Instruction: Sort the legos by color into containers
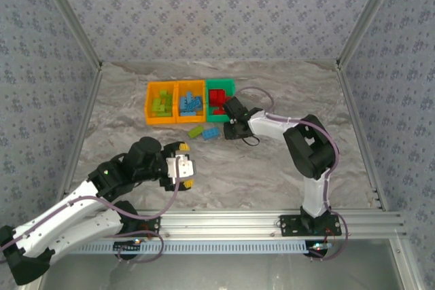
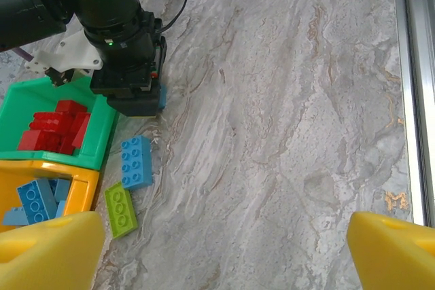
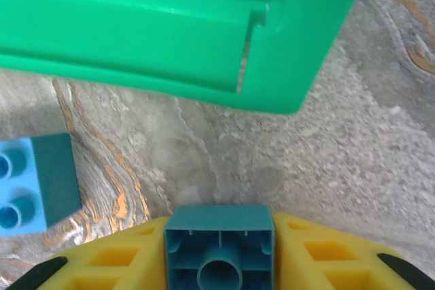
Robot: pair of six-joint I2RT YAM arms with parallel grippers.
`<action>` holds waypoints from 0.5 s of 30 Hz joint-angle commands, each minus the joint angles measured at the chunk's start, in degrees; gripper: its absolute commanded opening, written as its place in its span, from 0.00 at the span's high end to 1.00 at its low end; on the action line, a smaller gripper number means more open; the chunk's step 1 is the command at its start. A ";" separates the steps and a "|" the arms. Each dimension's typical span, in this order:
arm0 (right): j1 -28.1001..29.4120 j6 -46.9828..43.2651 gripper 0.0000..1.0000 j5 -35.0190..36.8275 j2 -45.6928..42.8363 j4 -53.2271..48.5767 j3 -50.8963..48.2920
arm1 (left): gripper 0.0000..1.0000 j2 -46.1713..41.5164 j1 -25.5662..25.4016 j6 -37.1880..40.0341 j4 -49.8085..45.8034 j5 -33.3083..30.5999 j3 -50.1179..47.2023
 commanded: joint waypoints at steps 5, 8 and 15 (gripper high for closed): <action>3.70 -0.36 0.63 6.52 -16.66 -6.09 -1.24 | 0.01 -4.64 0.76 -0.49 5.59 2.20 -1.91; 6.42 -0.76 0.63 7.82 -22.20 -4.45 -0.05 | 0.01 -7.08 1.55 -0.83 8.38 2.47 -3.29; 8.13 -2.01 0.64 8.64 -18.37 4.55 6.49 | 0.01 -7.94 5.17 -6.77 14.94 -1.33 -3.91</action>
